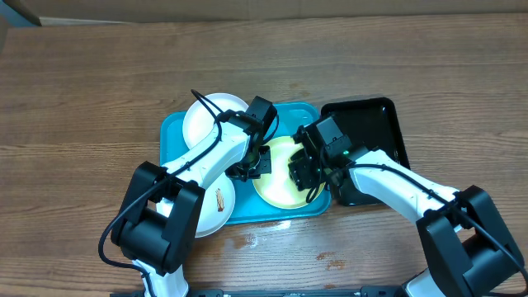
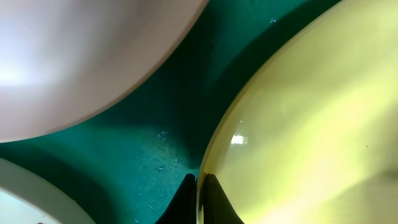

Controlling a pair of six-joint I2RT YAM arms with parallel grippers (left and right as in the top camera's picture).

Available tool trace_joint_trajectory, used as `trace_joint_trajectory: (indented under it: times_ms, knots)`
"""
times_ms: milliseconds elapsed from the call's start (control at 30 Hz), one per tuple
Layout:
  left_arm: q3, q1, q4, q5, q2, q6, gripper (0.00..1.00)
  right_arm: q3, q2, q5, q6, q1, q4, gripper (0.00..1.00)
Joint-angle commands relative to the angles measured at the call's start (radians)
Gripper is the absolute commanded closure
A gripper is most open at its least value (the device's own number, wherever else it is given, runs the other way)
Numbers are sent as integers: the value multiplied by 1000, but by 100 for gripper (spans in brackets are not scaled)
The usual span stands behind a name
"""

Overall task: Clean dirty plates on tray and stack at the side
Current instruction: 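Scrub the yellow plate's surface with the sponge while left gripper holds plate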

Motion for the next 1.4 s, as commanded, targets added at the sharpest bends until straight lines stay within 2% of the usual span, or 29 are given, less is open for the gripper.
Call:
trace_joint_trajectory:
  times_ms: [0,167,300,367,667,767,1067,1367]
  knots:
    - [-7,6,4,5,12,12,96,74,-1,14,-20,3,-58,20]
    - [-7,6,4,5,12,12,96,174,-1,64,-37,17,-197,22]
    - [-7,6,4,5,12,12,96,161,-1,85,-36,55,-219,37]
    - [-7,6,4,5,12,12,96,149,0,94,-35,86,-224,40]
    - [-7,6,4,5,12,13,96,82,0,341,10,177,-156,39]
    - [-7,6,4,5,12,13,96,82,0,405,12,177,-117,32]
    - [-7,6,5,5,12,16,96,82,0,417,38,176,-97,32]
    - [-7,6,4,4,12,16,96,66,23,418,39,176,-37,43]
